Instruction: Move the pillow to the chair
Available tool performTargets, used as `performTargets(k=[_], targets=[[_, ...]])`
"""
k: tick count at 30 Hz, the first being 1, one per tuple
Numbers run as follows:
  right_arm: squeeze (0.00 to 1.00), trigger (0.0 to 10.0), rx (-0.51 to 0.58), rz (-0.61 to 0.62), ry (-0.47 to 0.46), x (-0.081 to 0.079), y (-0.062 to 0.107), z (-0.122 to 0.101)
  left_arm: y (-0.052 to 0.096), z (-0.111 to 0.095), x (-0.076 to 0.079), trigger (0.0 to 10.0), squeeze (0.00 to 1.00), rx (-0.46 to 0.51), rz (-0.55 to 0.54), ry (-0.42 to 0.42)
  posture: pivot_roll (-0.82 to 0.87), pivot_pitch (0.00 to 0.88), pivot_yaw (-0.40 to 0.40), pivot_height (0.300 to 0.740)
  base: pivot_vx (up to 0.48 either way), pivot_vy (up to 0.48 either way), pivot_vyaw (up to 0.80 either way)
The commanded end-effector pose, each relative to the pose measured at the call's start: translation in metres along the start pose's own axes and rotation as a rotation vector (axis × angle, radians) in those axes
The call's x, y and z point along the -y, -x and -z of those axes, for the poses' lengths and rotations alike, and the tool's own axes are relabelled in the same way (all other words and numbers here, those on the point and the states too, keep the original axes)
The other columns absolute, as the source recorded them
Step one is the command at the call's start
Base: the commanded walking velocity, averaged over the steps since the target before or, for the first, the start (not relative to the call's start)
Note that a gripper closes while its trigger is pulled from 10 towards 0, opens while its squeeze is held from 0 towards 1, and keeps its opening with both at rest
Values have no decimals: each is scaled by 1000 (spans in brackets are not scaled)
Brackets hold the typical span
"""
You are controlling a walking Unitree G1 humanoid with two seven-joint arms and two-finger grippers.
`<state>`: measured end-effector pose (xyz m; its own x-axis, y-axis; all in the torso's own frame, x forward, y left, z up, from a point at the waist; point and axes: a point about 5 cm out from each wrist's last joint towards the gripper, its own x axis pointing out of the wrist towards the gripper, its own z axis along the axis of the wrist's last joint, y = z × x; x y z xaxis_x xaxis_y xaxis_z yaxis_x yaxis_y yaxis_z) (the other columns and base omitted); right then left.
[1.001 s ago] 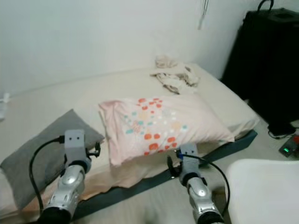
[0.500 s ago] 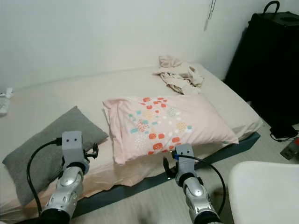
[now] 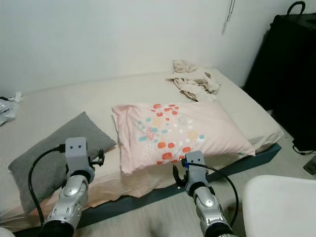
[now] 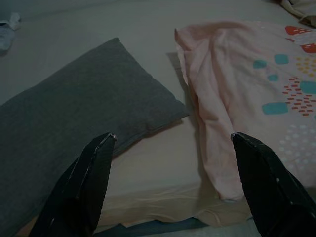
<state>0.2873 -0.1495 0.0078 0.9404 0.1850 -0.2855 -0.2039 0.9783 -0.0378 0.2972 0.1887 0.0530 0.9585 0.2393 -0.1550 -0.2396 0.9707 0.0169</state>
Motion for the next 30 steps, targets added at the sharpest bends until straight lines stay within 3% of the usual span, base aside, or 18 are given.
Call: performTargets(k=[1, 12, 16, 22, 30], targets=[[0, 10000, -17, -11, 5, -3, 0, 3, 2, 4, -2, 10000, 0, -13, -5, 8, 25, 51, -14, 740, 0, 0, 0], [0, 10000, -43, -12, 30, -1, 1, 6, 4, 9, 0, 10000, 0, -30, 10, 1, 19, 49, -17, 740, 0, 0, 0], [0, 10000, -92, -26, 52, -3, 3, 13, 8, 25, -6, 10000, 0, -80, 23, -105, 19, 51, -24, 740, 0, 0, 0], [0, 10000, -115, -29, 60, -2, 5, 18, 11, 28, -14, 10000, 0, -88, 2, -87, 28, 60, -37, 740, 0, 0, 0], [0, 10000, -113, -36, 60, -4, 4, 16, 12, 25, -9, 10000, 0, -55, 41, -68, 26, 61, -36, 740, 0, 0, 0]])
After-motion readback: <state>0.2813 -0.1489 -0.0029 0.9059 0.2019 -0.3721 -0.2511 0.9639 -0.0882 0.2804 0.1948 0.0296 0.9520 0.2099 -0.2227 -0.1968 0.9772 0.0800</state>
